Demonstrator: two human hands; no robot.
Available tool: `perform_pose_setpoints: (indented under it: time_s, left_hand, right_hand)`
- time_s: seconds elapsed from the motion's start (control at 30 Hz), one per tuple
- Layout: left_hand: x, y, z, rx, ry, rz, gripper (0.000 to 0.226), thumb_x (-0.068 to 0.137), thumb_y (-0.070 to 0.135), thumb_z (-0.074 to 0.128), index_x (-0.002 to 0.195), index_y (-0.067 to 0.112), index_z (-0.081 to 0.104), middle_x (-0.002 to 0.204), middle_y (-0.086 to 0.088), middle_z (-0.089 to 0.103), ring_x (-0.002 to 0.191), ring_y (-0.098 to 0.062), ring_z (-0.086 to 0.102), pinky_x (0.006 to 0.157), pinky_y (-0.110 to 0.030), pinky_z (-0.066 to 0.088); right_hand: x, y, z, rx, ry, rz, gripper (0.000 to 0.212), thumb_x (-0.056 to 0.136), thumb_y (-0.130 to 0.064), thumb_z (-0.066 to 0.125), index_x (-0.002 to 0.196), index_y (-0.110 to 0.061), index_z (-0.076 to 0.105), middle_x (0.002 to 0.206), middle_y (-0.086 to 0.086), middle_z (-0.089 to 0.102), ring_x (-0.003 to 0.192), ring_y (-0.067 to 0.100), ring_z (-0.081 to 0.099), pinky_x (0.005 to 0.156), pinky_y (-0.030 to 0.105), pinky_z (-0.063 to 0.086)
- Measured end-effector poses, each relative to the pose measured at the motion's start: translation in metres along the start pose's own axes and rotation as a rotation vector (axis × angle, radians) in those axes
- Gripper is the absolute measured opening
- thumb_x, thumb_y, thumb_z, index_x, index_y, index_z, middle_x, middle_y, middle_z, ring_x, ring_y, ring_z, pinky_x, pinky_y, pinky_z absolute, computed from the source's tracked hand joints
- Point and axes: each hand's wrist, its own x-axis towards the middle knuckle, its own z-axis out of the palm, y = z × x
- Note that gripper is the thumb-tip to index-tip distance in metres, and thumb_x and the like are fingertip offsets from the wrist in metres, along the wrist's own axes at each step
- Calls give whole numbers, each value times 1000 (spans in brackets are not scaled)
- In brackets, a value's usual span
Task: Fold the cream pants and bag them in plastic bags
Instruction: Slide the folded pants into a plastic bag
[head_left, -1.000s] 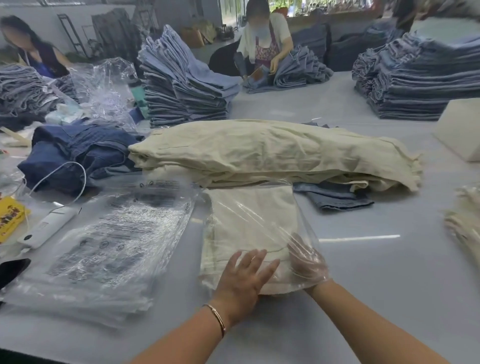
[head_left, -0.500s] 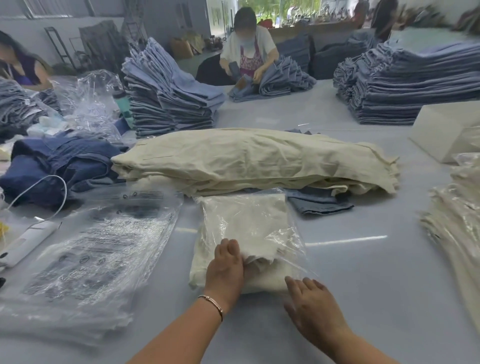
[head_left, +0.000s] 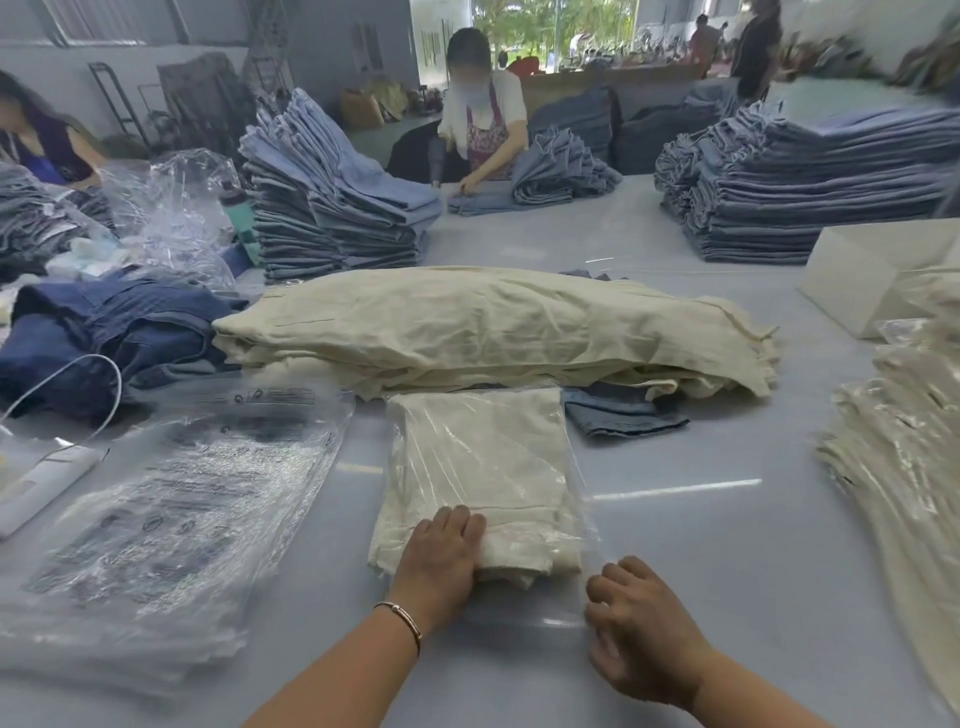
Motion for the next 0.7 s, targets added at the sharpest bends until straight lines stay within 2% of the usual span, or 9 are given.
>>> perform_pose_setpoints:
  time_s: [0.1, 0.17, 0.3, 0.37, 0.43, 0.5, 0.57, 0.63, 0.7]
  left_hand:
    - [-18, -11, -7, -11, 4, 26, 57, 51, 43, 80, 103, 23, 68, 96, 6, 65, 83, -15, 65, 72, -24, 52]
    - [-36, -21, -12, -34, 77, 33, 56, 67, 51, 73, 115, 24, 65, 107, 5, 65, 95, -16, 63, 83, -26, 46]
    - [-75, -46, -22, -99, 168, -146, 39, 81, 49, 51, 103, 20, 65, 93, 1, 60, 80, -20, 60, 63, -28, 51]
    - [-92, -55, -25, -148, 186, -186, 24, 81, 43, 50, 95, 25, 58, 84, 2, 58, 72, -20, 61, 53, -28, 51]
    - [-103, -61, -24, -165, 212, -241, 16, 80, 29, 63, 87, 23, 50, 79, 2, 55, 66, -21, 61, 43, -28, 47]
    - [-111, -65, -21, -184, 222, -294, 26, 73, 20, 75, 78, 18, 49, 76, 1, 51, 61, -21, 57, 39, -24, 41]
    - [-117, -67, -19, -197, 239, -292, 18, 79, 26, 62, 76, 19, 46, 74, 3, 48, 58, -19, 54, 39, -22, 37]
    - [-122, -67, -15, -227, 222, -277, 21, 80, 26, 62, 78, 22, 41, 74, 1, 48, 54, -20, 54, 36, -25, 38]
    - [-131, -65, -7, -289, 154, -283, 39, 73, 22, 79, 79, 24, 41, 78, 0, 49, 52, -20, 53, 33, -27, 37]
  right_hand:
    - [0, -7, 0, 69, 198, 77, 12, 58, -22, 68, 56, -18, 56, 64, 1, 56, 58, 23, 52, 59, 29, 41]
    - [6, -11, 0, 43, 321, 219, 19, 65, -17, 67, 83, -13, 62, 90, 8, 61, 77, 28, 55, 69, 33, 40]
    - [21, -10, -3, 118, 321, 605, 69, 53, -32, 91, 113, -12, 63, 109, 17, 60, 92, 35, 58, 72, 44, 51]
    - [20, -11, -3, 226, 304, 694, 56, 57, -33, 90, 104, -10, 69, 100, 11, 62, 85, 32, 61, 64, 41, 52]
    - [15, -12, -2, 219, 256, 678, 38, 58, -14, 90, 90, -10, 71, 86, 6, 61, 68, 29, 62, 47, 33, 49]
    - [9, -15, -1, 173, 194, 659, 36, 53, 10, 83, 79, -11, 72, 74, 4, 57, 46, 27, 55, 35, 25, 35]
    - [2, -17, -1, 130, 135, 688, 40, 51, 19, 77, 74, -14, 73, 68, 4, 54, 38, 27, 48, 35, 21, 28]
    - [-4, -23, 1, 129, 66, 804, 33, 63, 10, 77, 80, -19, 74, 72, 3, 56, 44, 27, 52, 39, 25, 33]
    - [-9, -28, 1, 164, -66, 964, 19, 83, -13, 66, 91, -28, 72, 89, -1, 57, 69, 22, 60, 51, 28, 43]
